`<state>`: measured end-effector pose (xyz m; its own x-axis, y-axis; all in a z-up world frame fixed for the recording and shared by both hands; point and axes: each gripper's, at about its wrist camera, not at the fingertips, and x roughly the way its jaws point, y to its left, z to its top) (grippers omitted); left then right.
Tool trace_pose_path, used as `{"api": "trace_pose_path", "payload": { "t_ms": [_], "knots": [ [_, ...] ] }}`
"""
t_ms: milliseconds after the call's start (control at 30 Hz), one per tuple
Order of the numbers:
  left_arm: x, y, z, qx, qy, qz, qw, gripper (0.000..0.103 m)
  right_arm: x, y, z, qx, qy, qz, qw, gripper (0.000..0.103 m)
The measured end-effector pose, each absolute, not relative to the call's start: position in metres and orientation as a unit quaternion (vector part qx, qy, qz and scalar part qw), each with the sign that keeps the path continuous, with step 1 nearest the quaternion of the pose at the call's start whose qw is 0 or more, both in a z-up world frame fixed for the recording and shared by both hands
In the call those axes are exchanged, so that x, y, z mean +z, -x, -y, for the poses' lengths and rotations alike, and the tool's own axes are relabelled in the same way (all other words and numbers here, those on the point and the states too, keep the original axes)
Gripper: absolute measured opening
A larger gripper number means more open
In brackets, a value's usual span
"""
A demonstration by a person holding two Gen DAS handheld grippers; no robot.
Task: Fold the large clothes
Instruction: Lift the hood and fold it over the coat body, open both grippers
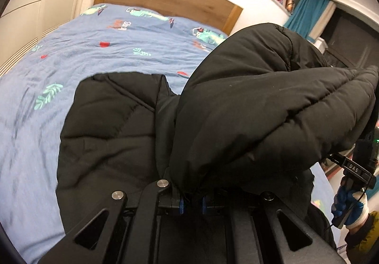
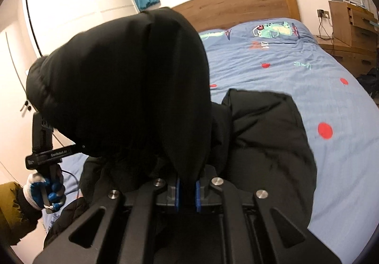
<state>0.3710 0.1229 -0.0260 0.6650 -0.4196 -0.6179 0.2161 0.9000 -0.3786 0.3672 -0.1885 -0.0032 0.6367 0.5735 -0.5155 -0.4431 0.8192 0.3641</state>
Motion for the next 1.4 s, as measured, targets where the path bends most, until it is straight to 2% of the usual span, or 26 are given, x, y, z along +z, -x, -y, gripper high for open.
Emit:
{"api": "trace_pose_path", "payload": {
  "t_ms": [133,400,467,533,633,867,933,1033,1267,1400],
  "knots": [
    [-0.041,-0.358,-0.122,-0.176,0.129,-0.369,0.904,0.011,-0.013,-0.345,0.199,0.284,-0.115,-0.297,0.904,0.009],
    [-0.068,-0.36,-0.115,-0.15,0.148,-0.386,0.898,0.015,-0.068,-0.358,0.205,0.238,-0.124,-0.346,0.899,0.01],
    [-0.064,-0.361,-0.112,-0.148,0.15,-0.387,0.898,0.021,-0.07,-0.361,0.205,0.235,-0.126,-0.352,0.897,0.011],
    [-0.06,-0.357,-0.109,-0.148,0.145,-0.386,0.899,0.044,-0.066,-0.361,0.206,0.234,-0.118,-0.35,0.899,0.012],
    [-0.054,-0.356,-0.102,-0.143,0.126,-0.385,0.903,0.066,-0.063,-0.362,0.205,0.234,-0.108,-0.352,0.9,0.013],
    [-0.052,-0.353,-0.091,-0.123,0.103,-0.391,0.906,0.07,-0.064,-0.355,0.196,0.221,-0.076,-0.356,0.905,0.013],
    [-0.052,-0.345,-0.092,-0.121,0.102,-0.391,0.906,0.08,-0.064,-0.355,0.193,0.218,-0.063,-0.356,0.906,0.013],
    [-0.053,-0.328,-0.094,-0.119,0.089,-0.395,0.907,0.083,-0.066,-0.352,0.193,0.217,-0.056,-0.352,0.909,0.014],
    [-0.05,-0.29,-0.105,-0.122,0.083,-0.398,0.905,0.084,-0.068,-0.335,0.201,0.215,-0.042,-0.354,0.909,0.029],
    [-0.038,-0.267,-0.115,-0.121,0.094,-0.394,0.906,0.085,-0.07,-0.314,0.216,0.216,-0.041,-0.36,0.907,0.032]
  ]
}}
